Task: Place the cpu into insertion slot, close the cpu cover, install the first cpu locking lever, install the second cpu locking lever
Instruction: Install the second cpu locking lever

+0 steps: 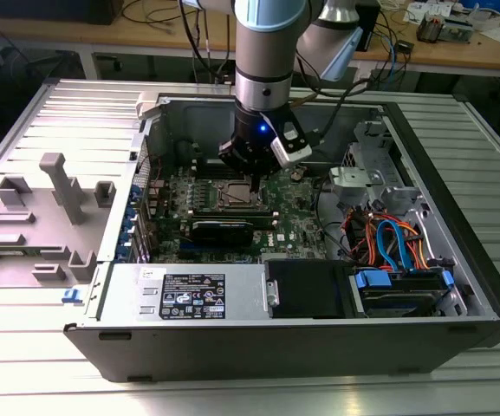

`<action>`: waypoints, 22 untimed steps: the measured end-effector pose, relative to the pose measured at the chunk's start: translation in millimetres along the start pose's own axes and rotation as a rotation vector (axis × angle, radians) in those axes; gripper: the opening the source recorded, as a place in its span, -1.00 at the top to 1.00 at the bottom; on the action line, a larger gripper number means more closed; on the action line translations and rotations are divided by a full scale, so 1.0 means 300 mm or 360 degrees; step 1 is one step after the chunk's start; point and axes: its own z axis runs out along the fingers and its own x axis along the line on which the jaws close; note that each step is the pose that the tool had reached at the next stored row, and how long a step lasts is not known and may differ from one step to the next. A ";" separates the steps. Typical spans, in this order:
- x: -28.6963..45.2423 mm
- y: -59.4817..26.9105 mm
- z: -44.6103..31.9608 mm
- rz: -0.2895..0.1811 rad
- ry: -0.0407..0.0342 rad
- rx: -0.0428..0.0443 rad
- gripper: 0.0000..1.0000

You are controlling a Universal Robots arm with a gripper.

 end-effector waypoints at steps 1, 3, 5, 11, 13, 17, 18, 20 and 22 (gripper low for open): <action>0.000 -0.002 0.000 0.0000 0.0000 0.0000 0.79; 0.000 -0.006 0.000 0.0000 0.0000 0.0000 0.79; -0.001 -0.007 -0.045 0.0000 0.0000 0.0000 0.79; 0.000 -0.032 -0.047 0.0000 0.0000 0.0000 0.79; 0.000 -0.037 -0.047 0.0000 0.0000 0.0000 0.79; 0.001 -0.046 -0.047 0.0000 0.0001 0.0000 0.79; 0.001 -0.046 -0.047 0.0000 0.0001 0.0000 0.79; 0.001 -0.048 -0.046 0.0000 0.0001 0.0000 0.79; 0.001 -0.048 -0.046 0.0000 0.0001 0.0000 0.79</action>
